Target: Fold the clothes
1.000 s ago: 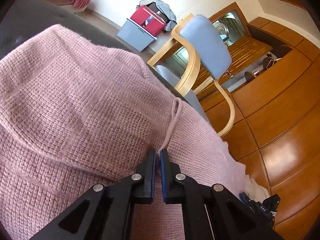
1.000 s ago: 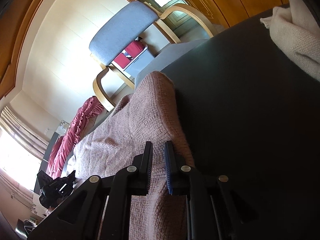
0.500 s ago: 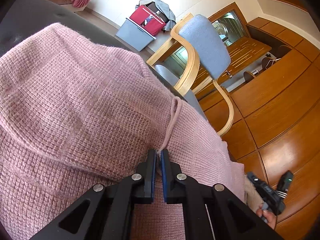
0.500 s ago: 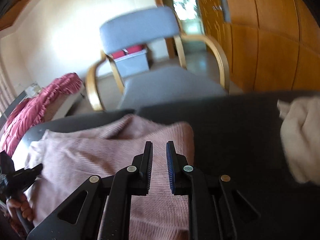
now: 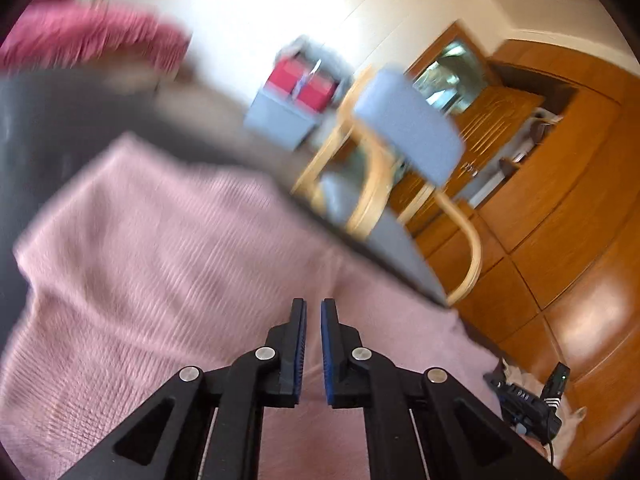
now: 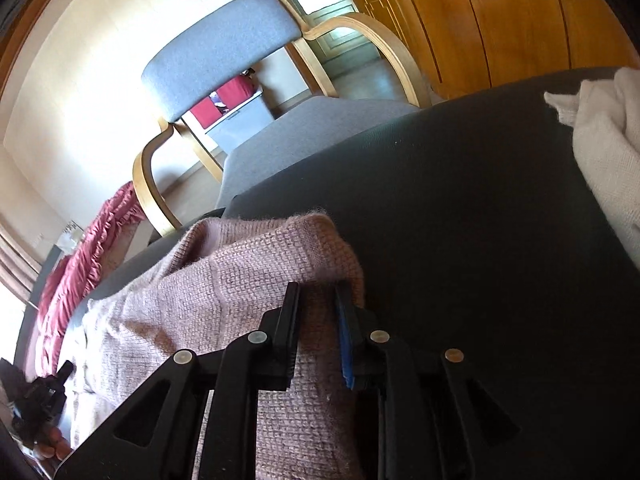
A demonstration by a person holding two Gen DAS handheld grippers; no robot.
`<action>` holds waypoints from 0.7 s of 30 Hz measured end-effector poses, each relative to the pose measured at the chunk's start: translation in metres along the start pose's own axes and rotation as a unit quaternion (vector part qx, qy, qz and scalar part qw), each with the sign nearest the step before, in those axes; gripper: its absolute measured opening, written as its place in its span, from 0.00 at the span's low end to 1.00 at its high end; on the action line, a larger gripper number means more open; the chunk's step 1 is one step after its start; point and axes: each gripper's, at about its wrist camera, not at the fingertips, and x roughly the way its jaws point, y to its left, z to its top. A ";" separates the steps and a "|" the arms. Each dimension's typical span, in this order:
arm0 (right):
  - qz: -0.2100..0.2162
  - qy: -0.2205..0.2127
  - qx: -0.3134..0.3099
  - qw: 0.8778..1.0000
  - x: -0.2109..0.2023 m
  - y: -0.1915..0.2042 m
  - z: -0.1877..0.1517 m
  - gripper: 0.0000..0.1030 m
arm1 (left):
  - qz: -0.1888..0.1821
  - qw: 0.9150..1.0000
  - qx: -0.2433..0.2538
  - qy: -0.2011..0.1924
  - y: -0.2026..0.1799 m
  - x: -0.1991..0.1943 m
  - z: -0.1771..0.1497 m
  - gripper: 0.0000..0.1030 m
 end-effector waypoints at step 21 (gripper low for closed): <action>-0.005 0.001 -0.013 1.000 0.003 0.003 0.000 0.19 | -0.070 0.966 0.096 0.230 -0.125 0.152 -0.079 0.01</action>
